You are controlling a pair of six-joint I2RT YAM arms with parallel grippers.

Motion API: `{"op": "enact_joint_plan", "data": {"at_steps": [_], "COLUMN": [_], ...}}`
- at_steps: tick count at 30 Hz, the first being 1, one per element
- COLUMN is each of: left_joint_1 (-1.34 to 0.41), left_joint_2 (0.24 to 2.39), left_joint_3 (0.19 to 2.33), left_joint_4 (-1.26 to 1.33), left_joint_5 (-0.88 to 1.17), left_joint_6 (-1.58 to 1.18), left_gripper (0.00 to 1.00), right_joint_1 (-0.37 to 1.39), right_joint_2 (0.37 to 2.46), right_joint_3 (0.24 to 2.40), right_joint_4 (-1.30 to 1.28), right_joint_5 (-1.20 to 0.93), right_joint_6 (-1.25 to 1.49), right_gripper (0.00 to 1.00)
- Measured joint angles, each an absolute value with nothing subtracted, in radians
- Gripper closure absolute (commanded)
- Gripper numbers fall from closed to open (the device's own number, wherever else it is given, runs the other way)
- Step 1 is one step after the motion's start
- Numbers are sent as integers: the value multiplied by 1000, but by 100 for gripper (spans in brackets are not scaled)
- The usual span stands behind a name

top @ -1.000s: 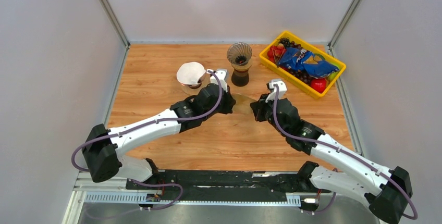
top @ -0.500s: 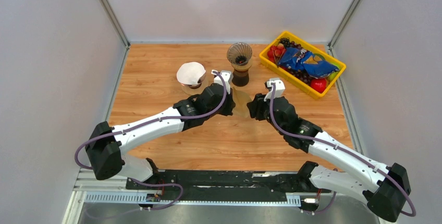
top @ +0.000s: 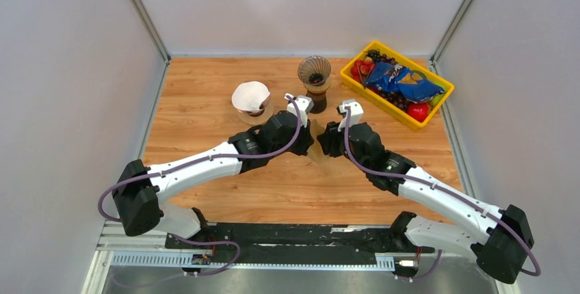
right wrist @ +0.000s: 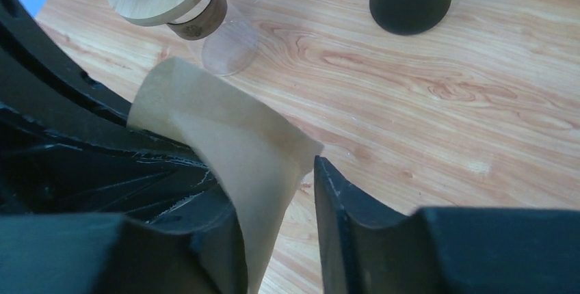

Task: Place the coffee filter in the dripper

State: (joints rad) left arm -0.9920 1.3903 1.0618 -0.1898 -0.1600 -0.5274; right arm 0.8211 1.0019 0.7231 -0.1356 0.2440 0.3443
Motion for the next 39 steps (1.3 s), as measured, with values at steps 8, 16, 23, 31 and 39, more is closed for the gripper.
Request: {"op": "enact_joint_plan", "data": {"at_steps": [8, 16, 23, 31, 39], "left_joint_1": [-994, -995, -1000, -999, -999], "left_joint_2": [1386, 1381, 1365, 1350, 1201], "left_joint_3": [1062, 1062, 1061, 1061, 1024], "left_joint_4": [-206, -220, -229, -247, -221], "left_joint_5": [-258, -318, -336, -301, -220], "left_joint_6": [-524, -517, -508, -448, -378], "left_gripper": [97, 96, 87, 19, 0], "right_joint_1": [821, 821, 821, 821, 820], "right_joint_2": [1010, 1010, 1010, 997, 994], "right_joint_3": [726, 742, 748, 780, 900], "right_joint_4": [-161, -194, -206, -240, -345], "right_joint_5": [279, 310, 297, 266, 342], "right_joint_6": [348, 345, 338, 331, 351], "right_gripper": [100, 100, 100, 100, 100]}}
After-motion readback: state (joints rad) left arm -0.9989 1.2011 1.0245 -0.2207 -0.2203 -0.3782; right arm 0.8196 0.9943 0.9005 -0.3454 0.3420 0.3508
